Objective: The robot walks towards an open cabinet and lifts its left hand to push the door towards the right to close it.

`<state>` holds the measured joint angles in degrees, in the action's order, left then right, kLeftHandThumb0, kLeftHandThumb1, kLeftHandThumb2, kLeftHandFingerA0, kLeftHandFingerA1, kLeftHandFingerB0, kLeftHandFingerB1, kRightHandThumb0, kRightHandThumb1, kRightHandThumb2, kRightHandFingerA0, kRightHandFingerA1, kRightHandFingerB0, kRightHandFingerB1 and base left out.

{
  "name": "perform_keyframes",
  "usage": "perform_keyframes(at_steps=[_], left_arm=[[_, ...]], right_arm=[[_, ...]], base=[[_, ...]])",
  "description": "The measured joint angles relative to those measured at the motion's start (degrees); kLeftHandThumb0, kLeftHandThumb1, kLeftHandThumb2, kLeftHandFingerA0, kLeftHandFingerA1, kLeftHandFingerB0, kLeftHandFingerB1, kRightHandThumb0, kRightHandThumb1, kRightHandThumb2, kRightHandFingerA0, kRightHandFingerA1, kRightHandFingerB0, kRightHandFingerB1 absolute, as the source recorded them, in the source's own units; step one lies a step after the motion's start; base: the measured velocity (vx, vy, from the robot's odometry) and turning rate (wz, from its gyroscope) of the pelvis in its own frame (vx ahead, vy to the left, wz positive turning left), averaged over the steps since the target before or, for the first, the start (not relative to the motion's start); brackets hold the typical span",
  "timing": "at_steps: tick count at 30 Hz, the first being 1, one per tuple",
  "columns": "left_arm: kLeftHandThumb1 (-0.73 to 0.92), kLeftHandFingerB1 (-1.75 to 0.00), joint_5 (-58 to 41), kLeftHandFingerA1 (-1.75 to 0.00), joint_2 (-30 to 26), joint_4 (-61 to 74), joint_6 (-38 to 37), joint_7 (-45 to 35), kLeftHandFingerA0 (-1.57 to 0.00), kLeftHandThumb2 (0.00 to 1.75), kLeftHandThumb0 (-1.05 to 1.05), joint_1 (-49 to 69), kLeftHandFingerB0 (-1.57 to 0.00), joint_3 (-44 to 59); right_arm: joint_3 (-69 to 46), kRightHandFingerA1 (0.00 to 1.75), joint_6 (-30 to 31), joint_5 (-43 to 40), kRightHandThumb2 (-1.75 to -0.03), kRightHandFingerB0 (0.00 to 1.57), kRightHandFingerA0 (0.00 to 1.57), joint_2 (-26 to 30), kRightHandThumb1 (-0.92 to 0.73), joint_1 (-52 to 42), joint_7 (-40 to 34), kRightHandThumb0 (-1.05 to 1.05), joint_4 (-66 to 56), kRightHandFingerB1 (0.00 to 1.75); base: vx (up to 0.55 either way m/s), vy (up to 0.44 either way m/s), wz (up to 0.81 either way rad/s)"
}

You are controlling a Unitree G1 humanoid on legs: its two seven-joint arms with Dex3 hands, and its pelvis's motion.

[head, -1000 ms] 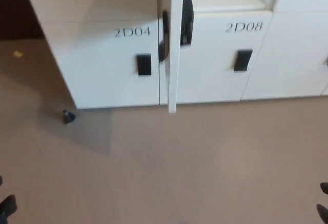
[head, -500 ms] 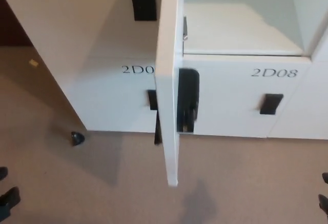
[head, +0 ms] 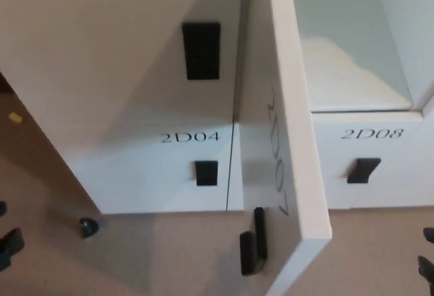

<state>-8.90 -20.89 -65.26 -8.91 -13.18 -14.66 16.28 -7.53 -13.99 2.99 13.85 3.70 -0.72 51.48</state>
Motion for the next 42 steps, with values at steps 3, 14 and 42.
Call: perform_keyframes(at_steps=[3, 14, 42], left_arm=[[0.64, -0.4, 0.0, -0.46, 0.0, -0.1, 0.0, 0.0, -0.61, 0.58, -0.23, 0.0, -0.41, -0.1], [0.64, -0.4, 0.7, -0.46, 0.4, -0.3, 0.1, 0.3, -0.61, 0.58, -0.23, -1.8, -0.42, -0.8], [0.66, -0.4, 1.7, -0.45, -0.2, 0.7, 0.0, 1.2, -0.61, 0.59, -0.26, -3.5, -0.42, -1.8]], right_arm=[[-0.1, 0.47, 0.0, 0.0, -0.6, 0.47, 0.69, 0.0, -0.7, 0.0, 0.0, -0.29, 0.0, 0.39], [-1.0, 0.47, -0.3, -0.5, -0.6, 0.46, 0.69, 0.1, -0.7, -0.3, -0.3, -0.28, 0.9, 0.39], [0.0, 0.49, -0.8, -0.2, -0.6, 0.49, 0.72, 0.3, -0.69, 3.5, -0.8, -0.28, 2.2, 0.42]], base=[[0.14, 0.25, -0.03], [-0.01, 0.01, 0.02], [0.04, 0.055, 0.01]])
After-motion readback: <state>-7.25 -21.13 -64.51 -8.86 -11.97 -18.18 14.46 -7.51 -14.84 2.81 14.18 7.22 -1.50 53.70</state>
